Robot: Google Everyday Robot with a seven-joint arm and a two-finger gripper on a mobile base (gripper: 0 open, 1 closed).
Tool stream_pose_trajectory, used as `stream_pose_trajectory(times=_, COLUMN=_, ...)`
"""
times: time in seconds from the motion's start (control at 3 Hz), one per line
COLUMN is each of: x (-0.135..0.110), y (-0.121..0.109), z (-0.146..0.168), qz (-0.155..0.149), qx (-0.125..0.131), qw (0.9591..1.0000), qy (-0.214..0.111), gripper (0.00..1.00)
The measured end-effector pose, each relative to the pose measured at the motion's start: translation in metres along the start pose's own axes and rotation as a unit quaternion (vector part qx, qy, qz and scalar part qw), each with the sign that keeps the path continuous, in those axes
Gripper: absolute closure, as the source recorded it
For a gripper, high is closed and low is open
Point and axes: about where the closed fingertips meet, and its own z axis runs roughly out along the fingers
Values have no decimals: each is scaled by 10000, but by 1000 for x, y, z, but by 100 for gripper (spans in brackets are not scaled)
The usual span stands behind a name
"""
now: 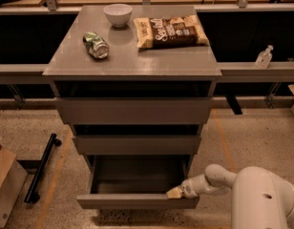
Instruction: Open bottom drawer
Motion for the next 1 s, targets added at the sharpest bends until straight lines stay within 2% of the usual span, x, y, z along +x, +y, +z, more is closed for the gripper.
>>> stream_pose_trajectory(times=0.33, x=54, y=24, z=-6, qz=660, qx=-117, qw=9959, qy=604, gripper=96)
stream_pose_trajectory(times=0.67, x=75, y=41, z=-15, qz=941, qx=-123, qw=9919, qy=844, gripper=100)
stream_pose_trajectory(times=1.0, x=67, y=57, z=-23, qz=835, qx=-97, qw=9935, qy=770, gripper=82)
